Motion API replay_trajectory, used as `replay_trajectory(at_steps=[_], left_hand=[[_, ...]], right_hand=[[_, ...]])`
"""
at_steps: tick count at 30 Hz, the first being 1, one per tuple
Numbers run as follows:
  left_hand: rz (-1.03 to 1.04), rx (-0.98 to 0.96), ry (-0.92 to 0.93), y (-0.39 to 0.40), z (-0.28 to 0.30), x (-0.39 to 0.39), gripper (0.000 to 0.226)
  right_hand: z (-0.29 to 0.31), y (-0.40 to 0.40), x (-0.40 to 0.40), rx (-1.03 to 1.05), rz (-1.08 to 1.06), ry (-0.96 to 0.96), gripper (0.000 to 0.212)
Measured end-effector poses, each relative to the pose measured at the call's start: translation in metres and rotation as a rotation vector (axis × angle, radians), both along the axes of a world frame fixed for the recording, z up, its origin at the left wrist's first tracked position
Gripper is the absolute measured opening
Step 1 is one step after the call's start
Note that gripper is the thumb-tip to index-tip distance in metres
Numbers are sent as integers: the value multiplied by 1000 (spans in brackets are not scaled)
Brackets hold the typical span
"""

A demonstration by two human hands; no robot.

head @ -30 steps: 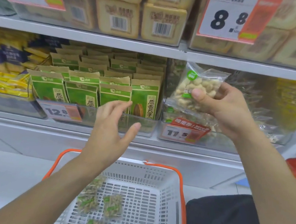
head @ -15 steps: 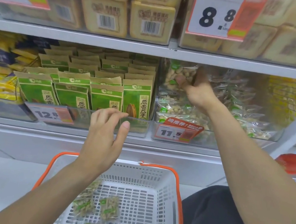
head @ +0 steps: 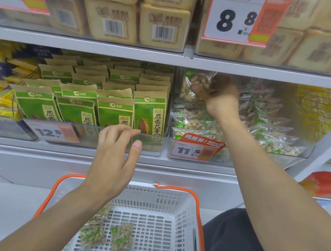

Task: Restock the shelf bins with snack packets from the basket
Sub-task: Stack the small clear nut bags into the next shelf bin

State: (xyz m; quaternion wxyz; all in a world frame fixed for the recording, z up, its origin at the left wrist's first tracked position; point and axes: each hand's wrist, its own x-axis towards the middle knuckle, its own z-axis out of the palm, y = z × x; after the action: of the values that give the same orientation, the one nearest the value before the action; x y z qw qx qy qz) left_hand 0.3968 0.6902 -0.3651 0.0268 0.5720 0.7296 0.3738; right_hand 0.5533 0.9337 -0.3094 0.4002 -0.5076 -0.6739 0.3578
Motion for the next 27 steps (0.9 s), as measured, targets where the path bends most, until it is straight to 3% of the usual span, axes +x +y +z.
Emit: replay_trajectory(at_steps=[1, 3, 6, 10, 13, 18, 23, 27], left_hand=[[-1, 2, 0, 0, 0, 0, 50], [-2, 11, -7, 0, 0, 0, 51], [3, 31, -13, 0, 0, 1, 52], [22, 32, -10, 2, -1, 2, 51], [12, 24, -9, 2, -2, 1, 51], [-26, 20, 9, -1, -5, -4, 50], [-48, 89, -33, -6, -2, -3, 41], [-102, 124, -103, -14, -8, -10, 24]], right_hand=[[1, 0, -2, -20, 18, -3, 36], [5, -4, -2, -2, 76, -185, 31], [5, -6, 2, 38, 149, -374, 49], [6, -6, -1, 142, 115, -486, 41], [4, -9, 2, 147, 67, -371, 21], [5, -19, 15, 185, -23, -289, 42], [21, -56, 36, 109, -78, -223, 39], [34, -116, 32, 196, 33, -118, 12]])
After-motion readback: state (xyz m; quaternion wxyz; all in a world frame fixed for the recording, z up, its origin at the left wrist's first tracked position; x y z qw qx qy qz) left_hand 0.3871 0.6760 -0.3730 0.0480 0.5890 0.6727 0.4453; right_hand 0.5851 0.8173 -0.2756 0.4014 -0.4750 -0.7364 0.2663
